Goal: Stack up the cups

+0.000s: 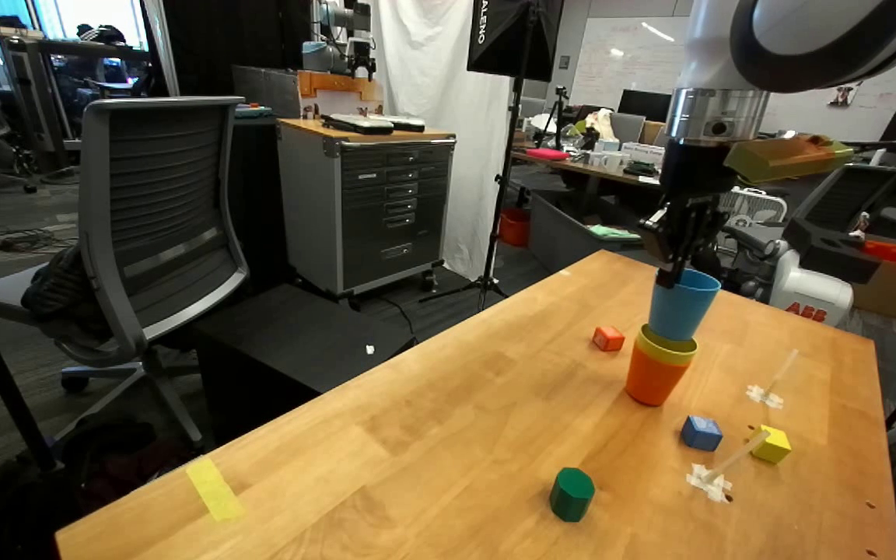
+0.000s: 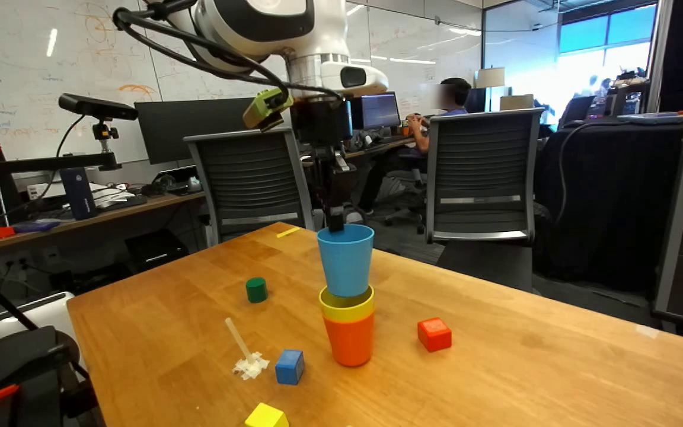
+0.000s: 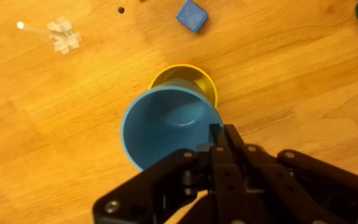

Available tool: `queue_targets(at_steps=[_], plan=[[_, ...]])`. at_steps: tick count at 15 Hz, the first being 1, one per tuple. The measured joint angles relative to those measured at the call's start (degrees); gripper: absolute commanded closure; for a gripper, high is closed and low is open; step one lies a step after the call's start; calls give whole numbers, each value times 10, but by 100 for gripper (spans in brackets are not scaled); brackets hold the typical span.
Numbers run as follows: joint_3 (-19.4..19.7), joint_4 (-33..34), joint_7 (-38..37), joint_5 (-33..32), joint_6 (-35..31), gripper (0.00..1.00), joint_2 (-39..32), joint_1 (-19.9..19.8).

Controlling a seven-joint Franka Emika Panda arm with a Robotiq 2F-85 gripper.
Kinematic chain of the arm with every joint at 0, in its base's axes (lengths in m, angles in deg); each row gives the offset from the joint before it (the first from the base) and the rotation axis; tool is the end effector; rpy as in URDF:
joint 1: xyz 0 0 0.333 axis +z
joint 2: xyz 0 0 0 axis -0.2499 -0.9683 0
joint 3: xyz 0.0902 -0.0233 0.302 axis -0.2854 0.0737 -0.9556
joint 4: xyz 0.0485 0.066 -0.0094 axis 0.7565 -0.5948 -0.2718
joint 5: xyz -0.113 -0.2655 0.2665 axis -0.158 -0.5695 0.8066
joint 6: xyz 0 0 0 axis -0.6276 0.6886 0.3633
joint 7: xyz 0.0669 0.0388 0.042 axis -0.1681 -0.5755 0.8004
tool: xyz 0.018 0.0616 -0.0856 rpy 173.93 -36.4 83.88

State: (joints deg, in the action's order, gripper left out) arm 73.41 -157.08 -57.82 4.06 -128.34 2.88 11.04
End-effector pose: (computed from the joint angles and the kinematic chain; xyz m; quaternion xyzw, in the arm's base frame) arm 0.5753 -0.0990 0.3168 0.9864 -0.1527 -0.0192 0.0569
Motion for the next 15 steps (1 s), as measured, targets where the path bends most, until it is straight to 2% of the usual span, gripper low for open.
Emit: queue_targets(at_steps=[9,15], plan=[[0,0,3,0,-13,99,-27,0],[0,-2,24,0,-54,99,-44,0]])
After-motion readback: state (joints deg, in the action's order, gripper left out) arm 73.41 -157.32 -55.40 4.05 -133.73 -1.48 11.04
